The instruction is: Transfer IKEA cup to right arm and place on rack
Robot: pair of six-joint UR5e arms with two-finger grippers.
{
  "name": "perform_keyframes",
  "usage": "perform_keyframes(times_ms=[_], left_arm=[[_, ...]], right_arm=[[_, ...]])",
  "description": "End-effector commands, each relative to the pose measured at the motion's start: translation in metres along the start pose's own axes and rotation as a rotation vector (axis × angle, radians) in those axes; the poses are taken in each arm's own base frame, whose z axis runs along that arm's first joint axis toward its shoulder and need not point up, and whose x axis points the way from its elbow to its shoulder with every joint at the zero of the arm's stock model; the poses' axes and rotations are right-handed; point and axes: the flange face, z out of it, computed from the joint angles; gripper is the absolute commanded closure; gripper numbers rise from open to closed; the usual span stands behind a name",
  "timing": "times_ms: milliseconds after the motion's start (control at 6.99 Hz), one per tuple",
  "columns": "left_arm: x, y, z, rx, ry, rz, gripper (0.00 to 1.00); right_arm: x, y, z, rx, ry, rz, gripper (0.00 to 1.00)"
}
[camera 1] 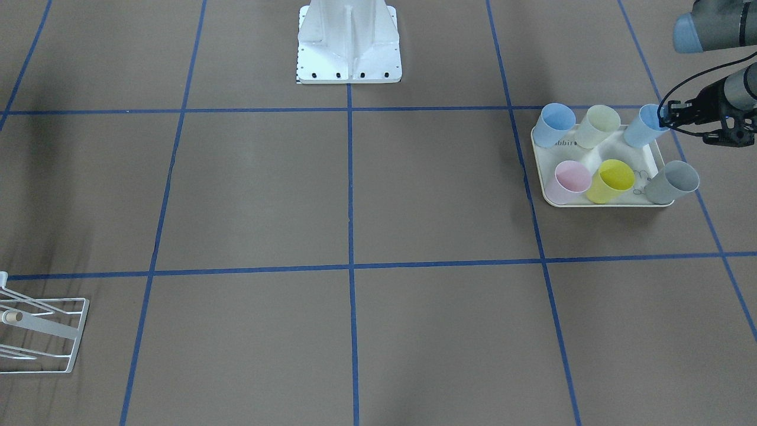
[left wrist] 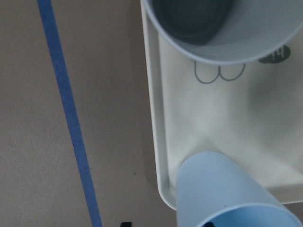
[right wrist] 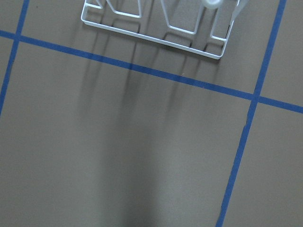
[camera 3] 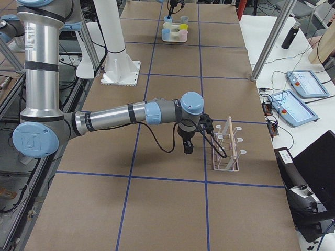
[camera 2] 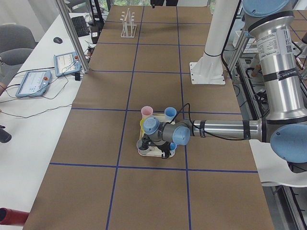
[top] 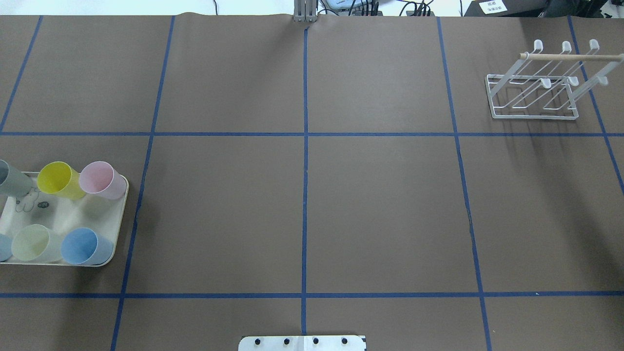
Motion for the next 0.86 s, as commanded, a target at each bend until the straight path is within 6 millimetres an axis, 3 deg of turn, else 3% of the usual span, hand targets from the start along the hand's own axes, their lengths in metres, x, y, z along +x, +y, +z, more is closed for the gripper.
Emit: perform_keyframes(times_ms=[0,143,286,429,572,715], left_arm=[[0.012,0.004,-0.012,0.010,0.034,-0.002,1.00],[0.031,0.025,-0.047,0.063,0.086,0.021,1.00],[0.019,0.047,-0.085,0.150,0.099,-0.025,1.00],[0.013,0.052,-0.104,0.194,0.108,-0.066,1.00],[0.025,0.050,-0.128,0.233,0.115,-0.113,1.00],[0.049,0.031,-0.153,0.281,0.145,-0.199,1.00]], right_arm=[[-0.003,-0.005,-0.003,0.008,0.002,-0.007,0.00],[-0.006,-0.007,-0.006,0.016,0.004,-0.019,0.00],[-0.014,-0.015,-0.013,0.052,0.005,-0.053,0.00],[-0.026,-0.021,-0.014,0.101,0.000,-0.042,0.00],[-0.047,-0.030,-0.012,0.171,-0.018,-0.058,0.00],[-0.070,-0.036,-0.003,0.211,-0.054,0.008,0.00]])
